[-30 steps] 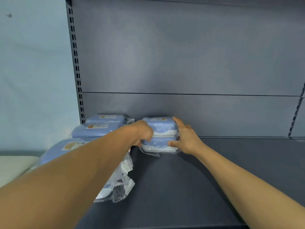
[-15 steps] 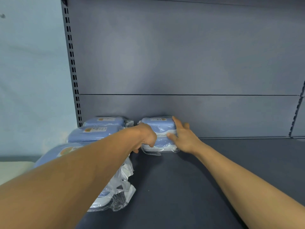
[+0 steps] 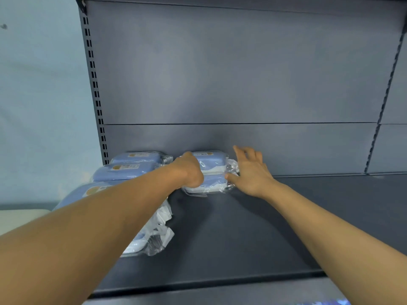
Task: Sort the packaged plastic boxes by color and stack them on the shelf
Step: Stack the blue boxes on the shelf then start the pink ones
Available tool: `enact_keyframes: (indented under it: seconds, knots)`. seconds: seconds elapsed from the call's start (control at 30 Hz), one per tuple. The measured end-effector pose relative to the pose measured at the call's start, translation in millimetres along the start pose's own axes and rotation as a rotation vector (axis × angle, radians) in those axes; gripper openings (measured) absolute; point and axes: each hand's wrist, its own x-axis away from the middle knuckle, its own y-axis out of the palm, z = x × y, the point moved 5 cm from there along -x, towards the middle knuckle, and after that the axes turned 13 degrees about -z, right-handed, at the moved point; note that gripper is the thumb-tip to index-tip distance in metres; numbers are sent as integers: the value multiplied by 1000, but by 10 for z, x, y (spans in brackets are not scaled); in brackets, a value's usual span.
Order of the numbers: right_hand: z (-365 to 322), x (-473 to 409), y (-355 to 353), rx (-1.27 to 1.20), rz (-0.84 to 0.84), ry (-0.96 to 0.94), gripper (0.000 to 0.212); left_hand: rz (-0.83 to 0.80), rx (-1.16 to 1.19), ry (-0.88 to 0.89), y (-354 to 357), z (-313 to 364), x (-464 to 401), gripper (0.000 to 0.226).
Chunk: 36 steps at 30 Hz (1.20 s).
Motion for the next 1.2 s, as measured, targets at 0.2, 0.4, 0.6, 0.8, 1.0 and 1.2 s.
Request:
enact_keyframes:
  seconds: [0.2, 0.4, 0.6, 0.8, 1.0, 1.2]
  knots:
    - [-40, 925, -400, 35, 38, -136, 59, 167, -4, 114, 24, 235, 642, 60]
    - [0, 1951, -348, -4, 25, -233, 46, 344, -68, 139, 496, 565, 1663, 42]
    - [62, 2892, 163, -60, -72, -277, 40, 275, -24, 151, 1353, 618, 2421, 33]
    - [205, 3586, 1243, -25, -367, -245, 40, 16, 62, 101, 2545, 310, 2686, 27]
    - [304, 4230, 2447, -5, -664, -135, 39, -265, 40, 50, 3935, -274, 2841, 28]
    - [421, 4697, 3553, -39, -905, -32, 46, -457, 101, 13, 5089, -762, 2976, 35]
